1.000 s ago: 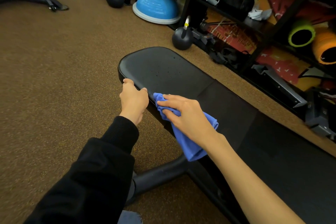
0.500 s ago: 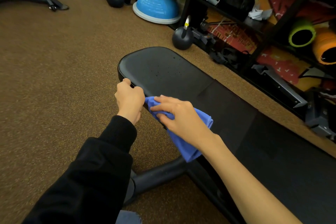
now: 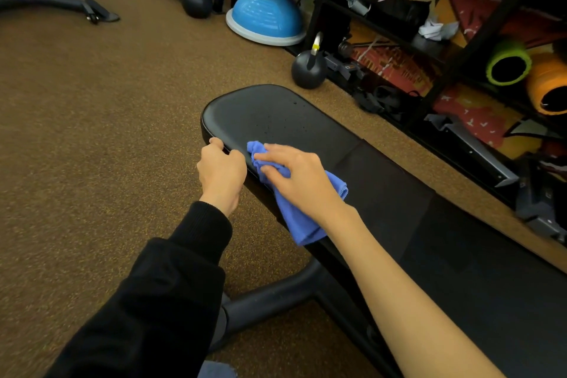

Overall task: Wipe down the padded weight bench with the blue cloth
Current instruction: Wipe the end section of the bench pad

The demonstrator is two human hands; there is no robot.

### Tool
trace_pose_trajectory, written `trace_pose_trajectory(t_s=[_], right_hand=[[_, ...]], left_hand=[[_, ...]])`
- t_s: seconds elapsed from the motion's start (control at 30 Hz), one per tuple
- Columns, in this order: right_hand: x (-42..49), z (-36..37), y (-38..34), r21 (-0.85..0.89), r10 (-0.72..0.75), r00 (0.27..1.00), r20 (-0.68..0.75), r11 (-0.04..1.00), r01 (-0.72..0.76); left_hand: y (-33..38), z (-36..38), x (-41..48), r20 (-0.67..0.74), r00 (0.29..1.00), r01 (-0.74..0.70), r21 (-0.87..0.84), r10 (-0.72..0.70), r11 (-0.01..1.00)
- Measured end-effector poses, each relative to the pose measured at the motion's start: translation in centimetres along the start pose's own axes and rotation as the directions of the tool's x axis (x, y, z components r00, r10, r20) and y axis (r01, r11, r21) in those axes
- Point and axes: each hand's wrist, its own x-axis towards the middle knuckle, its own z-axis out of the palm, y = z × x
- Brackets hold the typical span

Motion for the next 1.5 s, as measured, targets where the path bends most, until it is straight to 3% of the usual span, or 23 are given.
trace_pose_trajectory(t_s=[0.1, 0.2, 0.37, 0.53, 0.6, 0.67, 0.77, 0.9, 1.13, 1.27, 1.37, 1.5], right_hand=[[-2.9, -1.2, 0.8, 0.004, -0.097, 0.992, 0.085, 0.995, 0.097], [-3.9, -3.6, 2.6, 0.046, -0.097, 0.987, 0.13, 0.995, 0.092], [-0.4, -5.8, 6.8, -0.125, 0.109, 0.994, -0.018, 0.986, -0.11], [3.9, -4.4, 9.5, -0.246, 0.351, 0.913, -0.207, 0.885, -0.396], [4.1, -3.3, 8.5, -0.276, 0.387, 0.894, -0.225, 0.855, -0.439], [2.9, -2.7, 6.7, -0.253, 0.333, 0.928, -0.166, 0.895, -0.366], [-0.4, -2.7, 4.1, -0.147, 0.124, 0.991, -0.044, 0.981, -0.129], [-2.9, -4.5, 5.0, -0.146, -0.017, 1.0, 0.019, 0.989, 0.02], [1.7, -7.6, 10.8, -0.295, 0.2, 0.97, -0.139, 0.927, -0.233], [6.5, -7.3, 13.1, -0.322, 0.365, 0.923, -0.125, 0.864, -0.386], [9.0, -6.3, 13.1, -0.334, 0.396, 0.911, -0.117, 0.848, -0.411], [9.1, -4.8, 11.2, -0.285, 0.331, 0.938, -0.107, 0.893, -0.348]], left_hand=[[0.0, -0.1, 0.2, -0.014, 1.0, -0.01, -0.006, 0.01, 1.0], [0.2, -0.2, 0.3, 0.012, 1.0, -0.012, -0.018, 0.012, 1.0], [0.2, 0.1, -0.1, 0.072, 0.997, 0.003, 0.004, -0.003, 1.0], [0.2, 0.4, -0.4, 0.093, 0.996, 0.004, 0.042, -0.008, 0.999], [0.1, 0.6, -0.4, 0.095, 0.995, -0.005, 0.063, -0.001, 0.998], [0.0, 0.9, -0.4, 0.102, 0.995, -0.01, 0.078, 0.002, 0.997], [0.0, 1.0, -0.4, 0.102, 0.995, -0.013, 0.085, 0.004, 0.996], [0.0, 0.7, -0.4, 0.098, 0.995, -0.014, 0.039, 0.01, 0.999], [0.2, 0.8, -0.7, 0.086, 0.996, 0.0, 0.02, -0.002, 1.0], [0.1, 1.1, -0.3, 0.076, 0.997, 0.0, 0.083, -0.006, 0.997], [0.1, 1.3, -0.2, 0.075, 0.997, -0.001, 0.106, -0.007, 0.994], [-0.1, 1.3, 0.2, 0.072, 0.997, 0.007, 0.122, -0.016, 0.992]])
